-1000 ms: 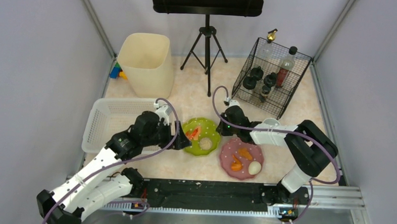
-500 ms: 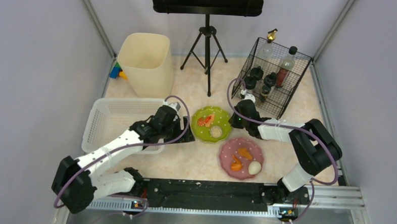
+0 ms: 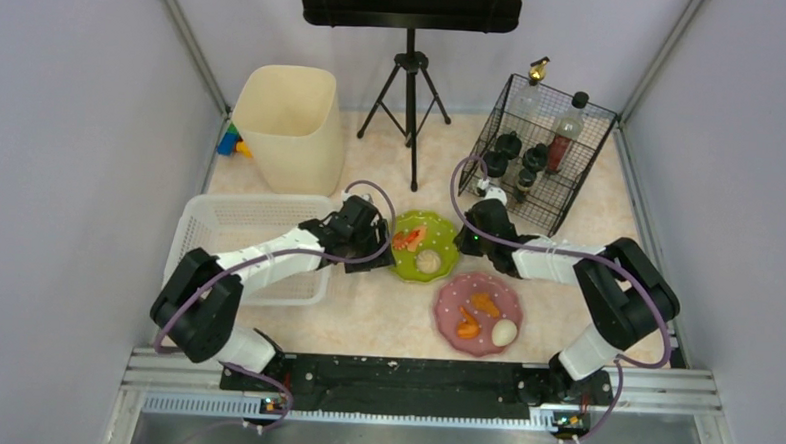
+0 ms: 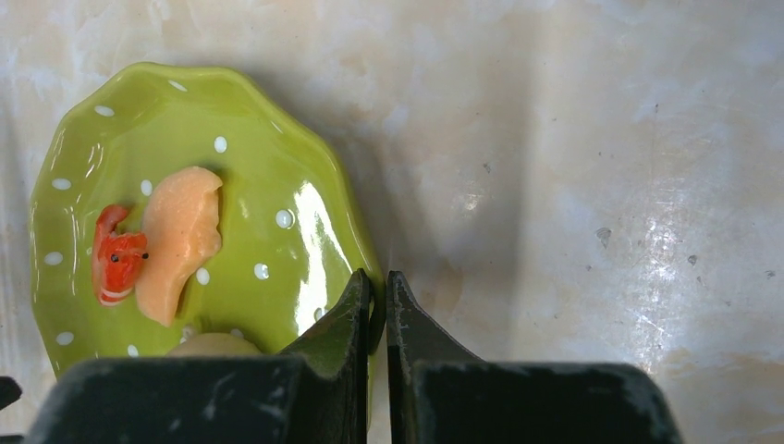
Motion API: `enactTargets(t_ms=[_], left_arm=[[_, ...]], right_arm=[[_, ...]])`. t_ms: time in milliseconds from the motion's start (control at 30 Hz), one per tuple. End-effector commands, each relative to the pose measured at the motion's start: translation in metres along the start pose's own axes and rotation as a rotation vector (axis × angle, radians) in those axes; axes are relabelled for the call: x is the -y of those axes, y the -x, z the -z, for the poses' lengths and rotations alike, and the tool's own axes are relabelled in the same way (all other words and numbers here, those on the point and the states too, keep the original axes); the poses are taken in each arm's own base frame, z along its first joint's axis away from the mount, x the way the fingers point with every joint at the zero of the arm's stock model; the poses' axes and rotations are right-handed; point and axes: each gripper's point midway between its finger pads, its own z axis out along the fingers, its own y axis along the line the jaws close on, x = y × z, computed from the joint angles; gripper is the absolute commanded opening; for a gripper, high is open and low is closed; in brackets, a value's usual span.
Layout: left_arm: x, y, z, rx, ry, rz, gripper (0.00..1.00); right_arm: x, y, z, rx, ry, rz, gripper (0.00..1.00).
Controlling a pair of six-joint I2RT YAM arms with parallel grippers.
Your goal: Clear the kitchen counter
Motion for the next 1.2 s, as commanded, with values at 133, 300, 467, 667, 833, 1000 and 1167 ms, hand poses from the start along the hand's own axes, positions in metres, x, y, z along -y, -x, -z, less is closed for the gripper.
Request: enactTargets(t_ms=[133, 300, 467, 667, 833, 1000, 1167], left_arm=[[0.0, 0.027, -0.021, 0.055, 0.004, 0.061, 0.53], [-0.008, 0.031, -0.023, 0.065, 0.017, 0.079, 0.51], [-0.013, 0.035, -0.024, 0.08, 0.018, 0.095, 0.54], [-0.014, 0.034, -0.029, 0.077, 0.013, 0.101, 0.55], [-0.009, 0.033, -0.038, 0.063, -0.018, 0.12, 0.58], [-0.005, 0.029, -0.047, 0.041, -0.052, 0.143, 0.59], [-0.005, 0.027, -0.055, 0.03, -0.085, 0.175, 0.59]], right_arm=[[0.006, 0.012, 0.005, 0.047, -0.006, 0.022, 0.0], [0.011, 0.012, 0.004, 0.052, -0.029, 0.022, 0.0], [0.022, 0.006, -0.001, 0.029, -0.06, 0.009, 0.0], [0.039, 0.002, -0.007, 0.009, -0.105, 0.003, 0.0], [0.043, -0.007, -0.015, -0.027, -0.119, 0.013, 0.0], [0.047, -0.018, -0.024, -0.069, -0.117, 0.017, 0.0], [0.048, -0.021, -0.026, -0.082, -0.119, 0.023, 0.0]])
